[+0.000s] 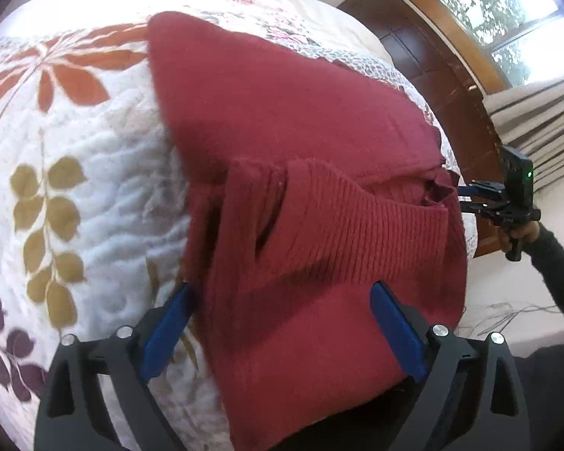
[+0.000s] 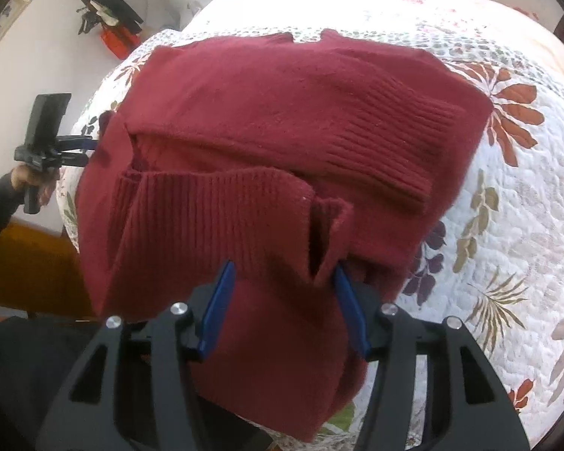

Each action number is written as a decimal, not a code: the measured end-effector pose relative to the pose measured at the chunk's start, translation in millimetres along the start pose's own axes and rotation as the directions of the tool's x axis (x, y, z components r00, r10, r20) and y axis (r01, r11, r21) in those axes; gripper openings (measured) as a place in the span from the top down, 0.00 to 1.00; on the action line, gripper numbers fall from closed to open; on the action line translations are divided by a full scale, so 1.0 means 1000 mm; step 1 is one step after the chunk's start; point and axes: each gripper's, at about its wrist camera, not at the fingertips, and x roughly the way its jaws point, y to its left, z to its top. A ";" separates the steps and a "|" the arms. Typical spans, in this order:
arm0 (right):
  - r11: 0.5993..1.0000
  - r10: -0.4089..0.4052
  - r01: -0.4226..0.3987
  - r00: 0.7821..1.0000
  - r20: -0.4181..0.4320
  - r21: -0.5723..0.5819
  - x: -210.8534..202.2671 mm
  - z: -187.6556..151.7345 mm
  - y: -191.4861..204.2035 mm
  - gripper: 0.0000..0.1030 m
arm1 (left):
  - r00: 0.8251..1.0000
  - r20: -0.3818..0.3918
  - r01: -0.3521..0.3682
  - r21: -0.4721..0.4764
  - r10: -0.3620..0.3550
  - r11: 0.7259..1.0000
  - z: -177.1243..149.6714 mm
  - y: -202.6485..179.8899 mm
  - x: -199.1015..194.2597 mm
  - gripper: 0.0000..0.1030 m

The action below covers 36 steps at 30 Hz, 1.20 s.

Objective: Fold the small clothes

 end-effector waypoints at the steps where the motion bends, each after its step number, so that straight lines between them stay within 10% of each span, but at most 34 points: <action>1: 1.000 0.012 -0.012 1.000 0.004 0.000 -0.002 0.001 0.000 0.49 | 1.000 -0.004 0.001 0.007 -0.001 1.000 0.003 -0.001 0.001 0.08; 6: 0.999 0.028 -0.028 1.000 0.004 0.022 -0.005 0.000 -0.007 0.61 | 0.999 -0.035 0.038 0.039 -0.036 0.999 0.009 -0.003 0.004 0.15; 9: 0.999 0.047 -0.047 0.999 0.005 0.026 -0.008 0.002 -0.008 0.67 | 0.998 -0.054 0.019 0.079 -0.014 0.997 0.016 -0.007 0.003 0.44; 18: 1.000 0.016 -0.016 1.000 -0.001 0.025 -0.006 0.002 -0.008 0.65 | 0.988 -0.068 -0.126 0.181 0.140 0.975 0.023 -0.020 -0.002 0.31; 27: 0.998 0.027 -0.028 1.000 0.011 0.054 -0.005 0.000 -0.012 0.63 | 0.993 -0.014 -0.112 0.169 0.116 0.979 0.030 -0.023 -0.006 0.24; 36: 0.997 0.022 -0.023 1.000 0.016 0.067 -0.005 0.001 -0.015 0.59 | 0.995 -0.084 -0.034 0.244 0.056 0.969 0.031 -0.037 0.008 0.58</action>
